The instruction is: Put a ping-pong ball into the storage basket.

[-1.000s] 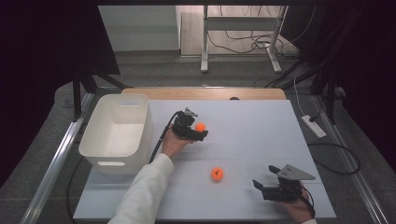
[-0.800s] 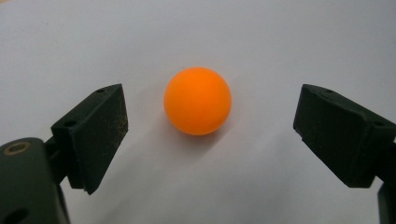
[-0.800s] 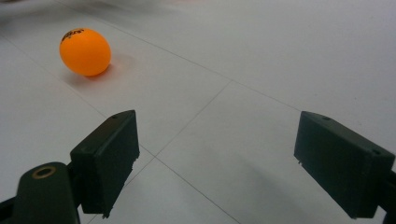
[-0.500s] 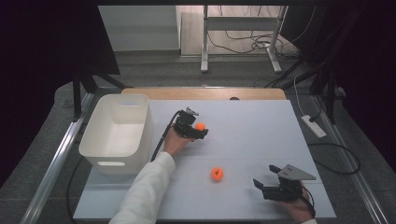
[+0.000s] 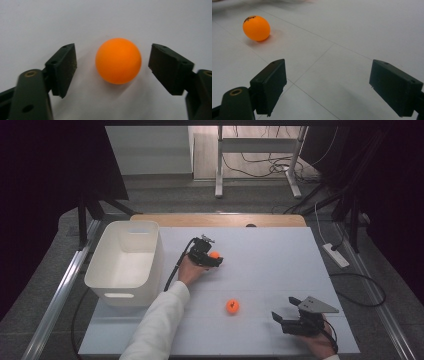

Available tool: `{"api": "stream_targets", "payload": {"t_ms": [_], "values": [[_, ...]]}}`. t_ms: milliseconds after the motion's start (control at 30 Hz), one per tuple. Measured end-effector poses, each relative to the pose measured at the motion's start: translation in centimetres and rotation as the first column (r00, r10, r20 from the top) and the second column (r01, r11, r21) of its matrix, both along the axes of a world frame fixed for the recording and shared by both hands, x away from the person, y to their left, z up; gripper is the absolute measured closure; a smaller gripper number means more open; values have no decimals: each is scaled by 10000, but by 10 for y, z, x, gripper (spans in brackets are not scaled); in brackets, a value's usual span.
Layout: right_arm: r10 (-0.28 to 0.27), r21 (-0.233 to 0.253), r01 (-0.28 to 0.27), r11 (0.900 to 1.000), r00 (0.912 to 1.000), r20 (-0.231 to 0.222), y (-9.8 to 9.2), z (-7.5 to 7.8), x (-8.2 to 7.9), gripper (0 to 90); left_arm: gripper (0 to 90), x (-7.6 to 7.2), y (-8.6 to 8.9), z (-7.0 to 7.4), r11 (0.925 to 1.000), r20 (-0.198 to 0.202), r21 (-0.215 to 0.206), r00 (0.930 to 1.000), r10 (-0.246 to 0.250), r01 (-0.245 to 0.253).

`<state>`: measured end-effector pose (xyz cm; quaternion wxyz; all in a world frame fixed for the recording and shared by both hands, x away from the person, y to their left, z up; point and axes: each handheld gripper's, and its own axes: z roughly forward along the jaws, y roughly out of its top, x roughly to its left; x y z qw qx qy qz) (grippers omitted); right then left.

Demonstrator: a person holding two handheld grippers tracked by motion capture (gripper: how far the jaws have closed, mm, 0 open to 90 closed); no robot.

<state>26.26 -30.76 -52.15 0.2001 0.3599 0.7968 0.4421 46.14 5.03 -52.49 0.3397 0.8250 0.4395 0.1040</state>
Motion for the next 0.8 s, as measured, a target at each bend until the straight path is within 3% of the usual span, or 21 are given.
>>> {"api": "stream_targets", "payload": {"t_ms": [233,400,800], "values": [[-10,-37,10,10000,10000,-29,0,-1,0,143,336,2,0,-3,9991,-171,-292,9994,-301,296],[0,10,0,10000,10000,-6,0,0,0,143,496,2,1,-3,9987,-197,-388,9992,-348,340],[-15,-42,16,10000,9999,110,0,1,0,143,503,-4,4,9,9971,-31,-579,9987,-504,501]]}}
